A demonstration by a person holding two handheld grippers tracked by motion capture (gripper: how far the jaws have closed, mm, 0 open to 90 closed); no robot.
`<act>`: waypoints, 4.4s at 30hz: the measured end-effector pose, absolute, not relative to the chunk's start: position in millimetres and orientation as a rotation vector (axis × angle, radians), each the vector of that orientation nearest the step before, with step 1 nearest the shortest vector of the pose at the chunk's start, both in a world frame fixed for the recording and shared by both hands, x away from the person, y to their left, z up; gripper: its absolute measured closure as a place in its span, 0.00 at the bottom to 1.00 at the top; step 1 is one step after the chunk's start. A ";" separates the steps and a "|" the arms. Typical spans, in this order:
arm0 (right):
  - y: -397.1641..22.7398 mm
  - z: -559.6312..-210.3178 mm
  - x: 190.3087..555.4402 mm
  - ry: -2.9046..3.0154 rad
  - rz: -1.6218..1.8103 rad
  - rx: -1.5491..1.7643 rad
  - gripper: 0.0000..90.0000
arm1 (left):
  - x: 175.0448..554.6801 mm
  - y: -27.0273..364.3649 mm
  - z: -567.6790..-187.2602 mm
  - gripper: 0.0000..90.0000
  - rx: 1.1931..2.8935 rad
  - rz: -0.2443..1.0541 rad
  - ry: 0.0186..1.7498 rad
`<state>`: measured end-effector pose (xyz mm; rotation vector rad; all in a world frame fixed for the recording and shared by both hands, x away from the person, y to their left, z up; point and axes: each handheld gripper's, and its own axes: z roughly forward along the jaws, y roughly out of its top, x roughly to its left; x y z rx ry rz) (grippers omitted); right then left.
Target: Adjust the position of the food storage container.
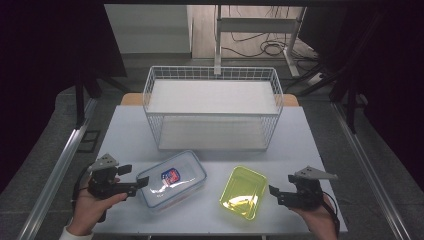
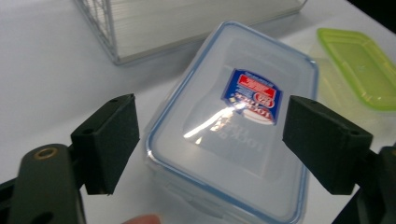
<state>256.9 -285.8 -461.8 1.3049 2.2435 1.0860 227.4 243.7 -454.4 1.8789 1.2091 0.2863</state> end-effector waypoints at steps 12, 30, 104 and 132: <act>-286.9 -460.3 263.8 2.264 1.109 1.336 0.21 | 221.2 242.7 -450.7 0.22 1.974 0.312 1.219; -267.8 -462.2 268.3 2.293 1.077 1.253 0.22 | 192.9 204.8 -451.2 1.00 2.166 0.156 1.000; -251.8 -448.3 262.6 2.313 1.192 1.216 0.22 | 220.8 243.2 -509.7 1.00 2.171 0.153 1.252; -236.5 -442.0 255.1 2.325 1.214 1.183 0.19 | 204.8 256.4 -506.5 0.90 2.128 0.162 1.279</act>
